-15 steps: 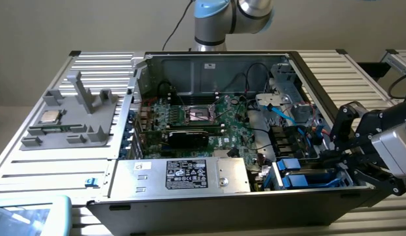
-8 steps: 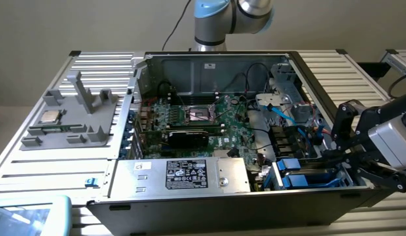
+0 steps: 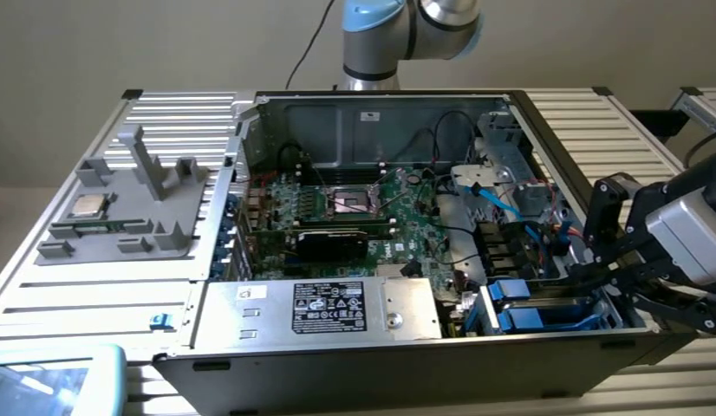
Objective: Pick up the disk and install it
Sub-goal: 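Insert the first disk wire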
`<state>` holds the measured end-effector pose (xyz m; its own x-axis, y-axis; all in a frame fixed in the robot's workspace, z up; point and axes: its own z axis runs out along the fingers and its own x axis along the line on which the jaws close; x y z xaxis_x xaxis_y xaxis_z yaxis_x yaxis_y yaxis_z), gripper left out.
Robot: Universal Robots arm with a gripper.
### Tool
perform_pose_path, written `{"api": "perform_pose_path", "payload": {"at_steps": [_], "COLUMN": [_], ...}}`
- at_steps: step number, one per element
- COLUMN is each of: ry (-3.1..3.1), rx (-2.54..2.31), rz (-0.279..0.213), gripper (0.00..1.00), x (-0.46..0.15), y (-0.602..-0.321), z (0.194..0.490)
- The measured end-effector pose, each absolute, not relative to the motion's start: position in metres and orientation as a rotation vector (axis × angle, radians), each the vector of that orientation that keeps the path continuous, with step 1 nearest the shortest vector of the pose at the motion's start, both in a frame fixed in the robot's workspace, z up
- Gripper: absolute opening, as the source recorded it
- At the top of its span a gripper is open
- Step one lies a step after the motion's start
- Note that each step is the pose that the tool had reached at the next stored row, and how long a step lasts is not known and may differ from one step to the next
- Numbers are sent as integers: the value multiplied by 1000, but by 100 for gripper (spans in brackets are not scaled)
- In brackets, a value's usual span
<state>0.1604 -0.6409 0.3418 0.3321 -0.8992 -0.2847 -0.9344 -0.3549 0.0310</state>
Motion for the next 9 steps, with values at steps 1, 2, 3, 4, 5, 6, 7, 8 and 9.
{"api": "perform_pose_path", "payload": {"at_steps": [1,2,3,4,5,6,7,8,9], "ry": [1697,1697,1697,1697,1698,1700,1704,1707,1711], "rx": [-2448,-2448,-2448,-2449,-2449,-2452,-2456,-2461,-2466], "rz": [383,383,383,382,382,377,371,364,355], "gripper": [16,16,16,16,16,16,16,16,16], "x": [160,160,160,160,160,160,159,159,158], "y": [-641,-641,-641,-641,-640,-639,-638,-637,-635], "z": [342,342,342,342,343,343,344,344,345]}}
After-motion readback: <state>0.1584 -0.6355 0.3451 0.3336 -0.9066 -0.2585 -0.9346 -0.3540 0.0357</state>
